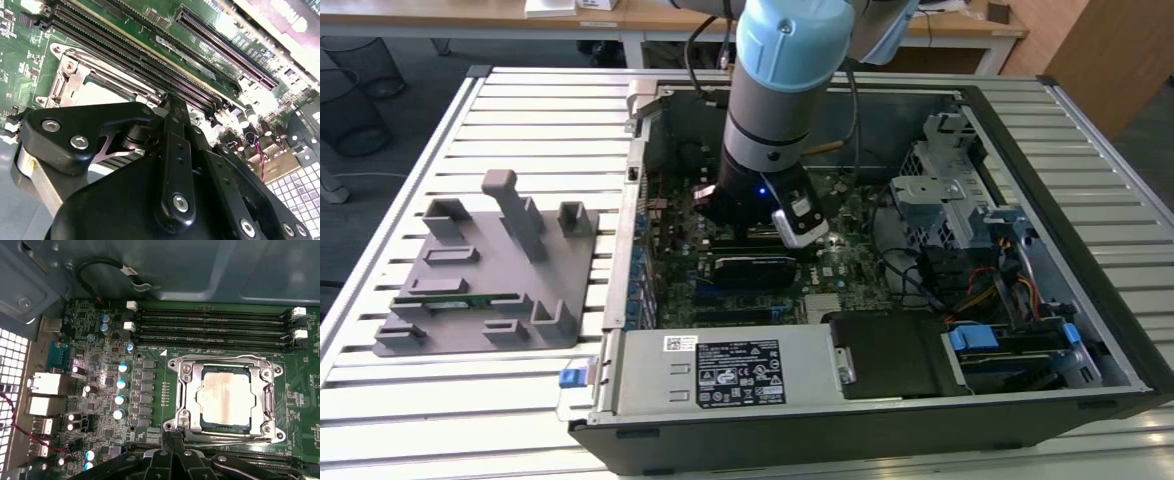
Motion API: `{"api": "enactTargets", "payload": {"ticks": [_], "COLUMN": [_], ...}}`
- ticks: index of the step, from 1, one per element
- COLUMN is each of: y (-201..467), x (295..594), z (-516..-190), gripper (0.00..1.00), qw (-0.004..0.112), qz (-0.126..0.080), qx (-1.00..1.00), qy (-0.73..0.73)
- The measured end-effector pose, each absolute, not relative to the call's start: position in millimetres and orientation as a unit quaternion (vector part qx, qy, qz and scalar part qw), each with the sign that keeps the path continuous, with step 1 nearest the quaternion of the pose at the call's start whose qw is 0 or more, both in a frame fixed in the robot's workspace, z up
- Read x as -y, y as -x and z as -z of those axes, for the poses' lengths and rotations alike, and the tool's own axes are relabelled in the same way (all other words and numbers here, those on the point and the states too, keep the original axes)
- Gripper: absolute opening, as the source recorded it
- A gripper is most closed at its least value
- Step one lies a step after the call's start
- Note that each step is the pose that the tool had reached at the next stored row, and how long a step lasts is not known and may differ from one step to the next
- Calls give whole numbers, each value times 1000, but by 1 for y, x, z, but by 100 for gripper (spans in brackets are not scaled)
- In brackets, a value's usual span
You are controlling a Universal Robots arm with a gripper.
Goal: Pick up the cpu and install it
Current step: 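Install the second cpu locking lever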
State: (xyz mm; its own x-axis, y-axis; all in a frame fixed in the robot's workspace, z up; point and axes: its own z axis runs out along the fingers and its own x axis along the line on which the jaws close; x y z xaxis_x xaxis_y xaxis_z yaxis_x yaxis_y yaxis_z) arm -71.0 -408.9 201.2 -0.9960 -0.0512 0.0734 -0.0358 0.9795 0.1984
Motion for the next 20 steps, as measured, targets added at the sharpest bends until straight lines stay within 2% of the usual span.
{"api": "enactTargets", "payload": {"ticks": [7,15,20], "y": [71,71,71], "x": [420,420,420], "z": [-201,-198,-195], "gripper": [11,11,11], "qw": [39,39,38], "qz": [107,125,130], "qx": [993,991,991], "qy": [-22,-23,-23]}}
